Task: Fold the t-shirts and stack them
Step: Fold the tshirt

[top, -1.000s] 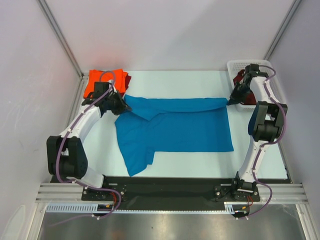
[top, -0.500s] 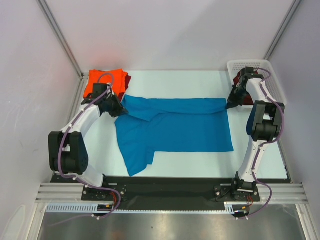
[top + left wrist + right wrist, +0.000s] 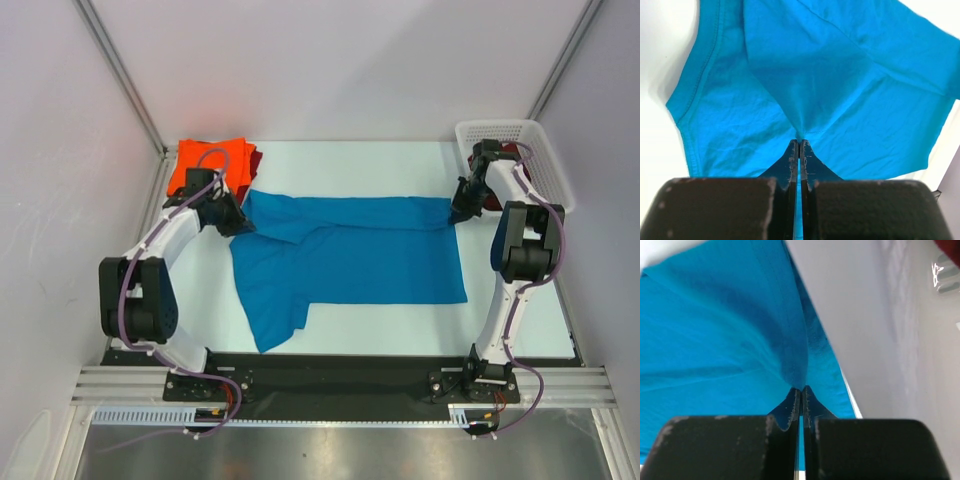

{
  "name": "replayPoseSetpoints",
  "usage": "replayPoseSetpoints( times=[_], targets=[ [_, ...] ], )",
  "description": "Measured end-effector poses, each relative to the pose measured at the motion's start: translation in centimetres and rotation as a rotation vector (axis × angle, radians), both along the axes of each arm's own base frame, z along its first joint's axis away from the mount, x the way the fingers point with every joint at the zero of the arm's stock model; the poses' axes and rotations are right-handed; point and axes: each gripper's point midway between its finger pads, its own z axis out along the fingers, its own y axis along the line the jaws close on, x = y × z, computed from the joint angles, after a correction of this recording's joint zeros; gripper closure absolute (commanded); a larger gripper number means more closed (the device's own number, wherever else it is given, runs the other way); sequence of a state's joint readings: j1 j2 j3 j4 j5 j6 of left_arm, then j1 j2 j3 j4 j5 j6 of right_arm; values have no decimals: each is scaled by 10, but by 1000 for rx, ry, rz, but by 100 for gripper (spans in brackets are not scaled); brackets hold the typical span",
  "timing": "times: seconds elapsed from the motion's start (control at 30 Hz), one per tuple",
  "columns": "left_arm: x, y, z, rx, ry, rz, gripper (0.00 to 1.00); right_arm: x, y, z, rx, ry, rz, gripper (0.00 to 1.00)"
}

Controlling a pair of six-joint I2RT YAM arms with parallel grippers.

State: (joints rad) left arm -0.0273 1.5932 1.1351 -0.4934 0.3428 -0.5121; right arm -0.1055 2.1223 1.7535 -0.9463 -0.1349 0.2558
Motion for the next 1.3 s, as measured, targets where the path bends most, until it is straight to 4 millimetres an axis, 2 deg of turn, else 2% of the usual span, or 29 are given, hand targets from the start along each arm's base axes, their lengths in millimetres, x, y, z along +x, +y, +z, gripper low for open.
replayPoseSetpoints(
  times=[0.5,0.6,0.67,0.73,0.77,0.8,0.83,0.87,0.97,1.07,1.1,1.2,1.3],
  targets=[
    [-10,8,-32,40,71,-2,100,6,-3,-15,-144,9,51,100],
    [-11,8,-38,42,81,-6,100,8,-6,-16,-175,12,56,97],
    [-15,8,-44,41,95,-7,98,9,-7,-16,-190,12,61,90],
    [-17,8,-47,42,103,-11,78,9,-8,-16,-207,12,66,79],
    [-18,8,-48,42,104,-16,69,10,-8,-15,-211,11,66,66],
    [-19,8,-48,43,104,-20,54,11,-7,-14,-213,10,69,60],
    [-19,8,-48,44,100,-24,52,12,-5,-12,-215,7,77,54],
    [-20,8,-49,42,102,-21,50,13,-3,-10,-217,4,81,43],
    [-27,12,-47,47,97,-6,50,13,4,-5,-230,-3,94,33],
    [-28,23,-28,66,45,36,57,8,7,2,-256,7,97,32],
    [-25,28,-18,74,13,59,64,6,7,6,-269,5,96,32],
    [-13,39,3,88,-60,119,69,1,13,20,-294,-10,102,31],
    [3,40,0,74,-45,134,69,-4,40,35,-289,-51,148,32]
  ],
)
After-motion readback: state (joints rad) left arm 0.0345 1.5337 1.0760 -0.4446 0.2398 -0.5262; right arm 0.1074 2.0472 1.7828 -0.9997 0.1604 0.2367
